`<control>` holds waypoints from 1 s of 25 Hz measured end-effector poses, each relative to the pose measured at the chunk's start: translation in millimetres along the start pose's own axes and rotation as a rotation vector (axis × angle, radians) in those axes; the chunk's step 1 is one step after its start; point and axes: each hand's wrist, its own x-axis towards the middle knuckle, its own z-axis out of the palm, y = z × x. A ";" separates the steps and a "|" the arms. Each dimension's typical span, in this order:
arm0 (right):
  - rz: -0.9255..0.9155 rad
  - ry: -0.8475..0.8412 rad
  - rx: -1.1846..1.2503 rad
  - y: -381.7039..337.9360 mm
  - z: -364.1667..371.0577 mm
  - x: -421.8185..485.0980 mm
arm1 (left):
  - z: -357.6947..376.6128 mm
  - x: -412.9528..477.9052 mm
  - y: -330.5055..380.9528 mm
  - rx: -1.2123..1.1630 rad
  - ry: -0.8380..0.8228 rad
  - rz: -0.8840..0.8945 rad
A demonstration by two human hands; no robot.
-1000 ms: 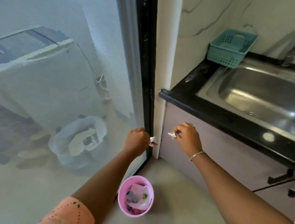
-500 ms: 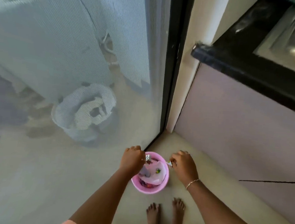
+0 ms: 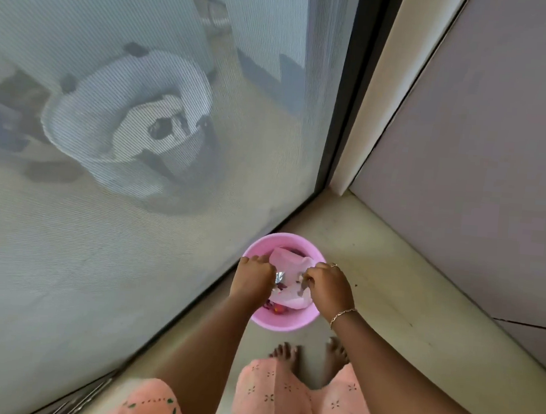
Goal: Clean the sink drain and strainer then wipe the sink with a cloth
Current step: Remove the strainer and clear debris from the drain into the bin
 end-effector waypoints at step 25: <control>-0.217 0.284 -0.232 -106.7 -245.3 -100.3 | -231.9 -128.9 31.0 -0.048 0.366 0.107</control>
